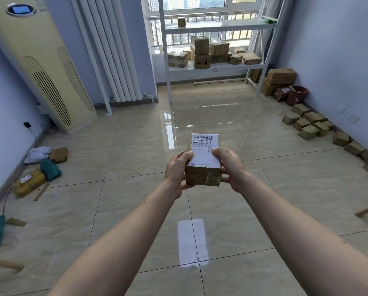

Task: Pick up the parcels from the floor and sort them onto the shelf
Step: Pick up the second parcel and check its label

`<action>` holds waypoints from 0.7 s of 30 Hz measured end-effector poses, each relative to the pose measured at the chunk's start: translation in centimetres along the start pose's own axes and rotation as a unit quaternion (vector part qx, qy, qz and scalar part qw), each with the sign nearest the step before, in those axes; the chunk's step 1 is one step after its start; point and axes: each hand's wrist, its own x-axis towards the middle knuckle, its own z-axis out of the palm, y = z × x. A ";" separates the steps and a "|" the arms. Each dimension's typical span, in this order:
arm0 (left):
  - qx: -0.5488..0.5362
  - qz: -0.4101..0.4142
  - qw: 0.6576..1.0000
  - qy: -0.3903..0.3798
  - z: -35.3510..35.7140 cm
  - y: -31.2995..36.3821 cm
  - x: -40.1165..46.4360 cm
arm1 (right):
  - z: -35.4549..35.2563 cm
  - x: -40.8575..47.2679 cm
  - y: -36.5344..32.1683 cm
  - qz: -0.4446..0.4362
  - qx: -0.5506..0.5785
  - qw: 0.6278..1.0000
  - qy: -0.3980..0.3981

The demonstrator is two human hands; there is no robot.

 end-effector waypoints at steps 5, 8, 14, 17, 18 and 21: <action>-0.034 0.015 0.998 0.044 0.6 0.5 0.3 | 0.3 0.2 0.1 -0.024 -0.012 1.000 0.015; -0.041 0.031 0.998 0.048 0.8 0.9 0.5 | 0.4 0.3 0.0 -0.047 -0.011 0.998 0.032; -0.016 0.050 0.998 0.024 1.3 1.5 0.8 | 0.1 0.6 -0.7 -0.071 0.014 0.997 0.026; 0.010 0.060 0.998 0.008 1.6 1.9 0.8 | -0.1 0.8 -1.1 -0.077 0.021 0.996 0.028; 0.015 0.062 0.998 0.005 1.7 2.0 0.9 | -0.2 0.9 -1.2 -0.079 0.023 0.996 0.029; 0.024 0.070 0.997 -0.001 2.1 2.5 1.0 | -0.6 1.2 -1.7 -0.088 0.027 0.995 0.025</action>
